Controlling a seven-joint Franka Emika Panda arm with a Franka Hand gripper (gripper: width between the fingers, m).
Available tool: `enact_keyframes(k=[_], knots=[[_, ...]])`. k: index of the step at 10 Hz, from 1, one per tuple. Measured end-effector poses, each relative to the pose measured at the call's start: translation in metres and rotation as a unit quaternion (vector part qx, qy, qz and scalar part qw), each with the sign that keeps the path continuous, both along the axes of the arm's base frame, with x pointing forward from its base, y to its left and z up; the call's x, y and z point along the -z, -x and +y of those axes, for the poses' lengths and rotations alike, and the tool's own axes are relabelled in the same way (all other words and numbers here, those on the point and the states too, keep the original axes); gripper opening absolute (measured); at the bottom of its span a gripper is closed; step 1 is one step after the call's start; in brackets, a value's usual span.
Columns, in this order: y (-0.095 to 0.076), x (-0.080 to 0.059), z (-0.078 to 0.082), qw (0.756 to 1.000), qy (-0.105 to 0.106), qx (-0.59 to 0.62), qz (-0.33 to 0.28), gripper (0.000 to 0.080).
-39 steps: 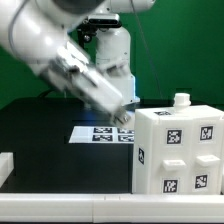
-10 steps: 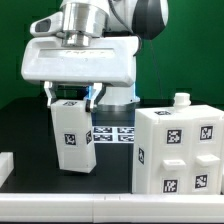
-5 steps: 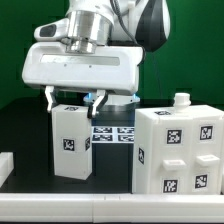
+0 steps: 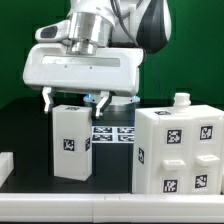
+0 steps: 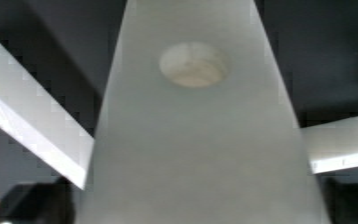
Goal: Assemble cabinet
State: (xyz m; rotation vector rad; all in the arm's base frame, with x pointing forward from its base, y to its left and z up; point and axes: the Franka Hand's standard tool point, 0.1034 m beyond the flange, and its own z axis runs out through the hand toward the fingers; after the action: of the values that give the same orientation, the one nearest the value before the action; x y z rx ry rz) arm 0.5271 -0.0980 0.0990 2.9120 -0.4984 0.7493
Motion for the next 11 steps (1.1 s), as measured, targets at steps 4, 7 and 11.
enact_keyframes(k=[4, 7, 11], knots=[[-0.019, -0.022, -0.016, 0.996, -0.047, -0.005, 0.081, 0.0797], [-0.034, -0.027, -0.017, 0.972, -0.113, -0.001, 0.206, 0.0796], [-0.036, -0.022, -0.008, 0.92, -0.17, 0.004, 0.354, 0.0796]])
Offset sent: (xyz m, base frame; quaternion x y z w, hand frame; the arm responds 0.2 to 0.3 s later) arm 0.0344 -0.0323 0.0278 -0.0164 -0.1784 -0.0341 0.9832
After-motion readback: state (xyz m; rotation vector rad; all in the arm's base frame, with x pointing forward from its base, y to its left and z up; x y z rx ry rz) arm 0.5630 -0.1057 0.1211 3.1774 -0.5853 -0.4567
